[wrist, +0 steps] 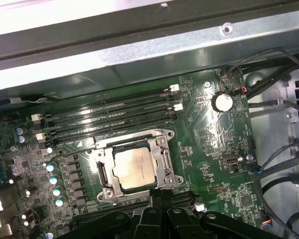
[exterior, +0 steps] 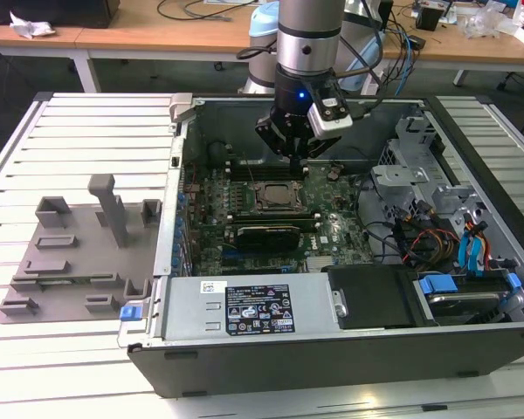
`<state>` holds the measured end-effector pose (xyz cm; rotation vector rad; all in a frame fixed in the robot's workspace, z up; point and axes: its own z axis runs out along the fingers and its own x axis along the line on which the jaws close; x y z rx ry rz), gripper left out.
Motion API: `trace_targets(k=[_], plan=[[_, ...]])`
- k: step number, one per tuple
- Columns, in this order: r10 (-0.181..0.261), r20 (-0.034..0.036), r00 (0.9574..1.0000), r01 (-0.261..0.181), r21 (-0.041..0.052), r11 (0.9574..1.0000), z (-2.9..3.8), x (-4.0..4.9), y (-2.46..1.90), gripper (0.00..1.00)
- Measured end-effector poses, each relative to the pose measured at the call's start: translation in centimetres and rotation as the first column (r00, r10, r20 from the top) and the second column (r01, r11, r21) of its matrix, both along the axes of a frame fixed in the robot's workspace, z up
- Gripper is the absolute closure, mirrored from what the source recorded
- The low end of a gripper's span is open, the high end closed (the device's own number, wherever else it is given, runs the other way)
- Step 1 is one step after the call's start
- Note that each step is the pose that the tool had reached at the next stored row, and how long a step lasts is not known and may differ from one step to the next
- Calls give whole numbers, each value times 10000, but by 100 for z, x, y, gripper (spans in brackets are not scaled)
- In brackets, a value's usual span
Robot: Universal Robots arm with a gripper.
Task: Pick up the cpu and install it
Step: 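Install the first cpu locking lever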
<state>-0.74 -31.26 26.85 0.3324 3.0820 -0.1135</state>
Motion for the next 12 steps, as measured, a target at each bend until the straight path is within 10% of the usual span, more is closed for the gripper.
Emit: trace_targets(k=[12], plan=[[359, 0, 9994, -359, 0, 9994, 0, 0, 0, 89]])
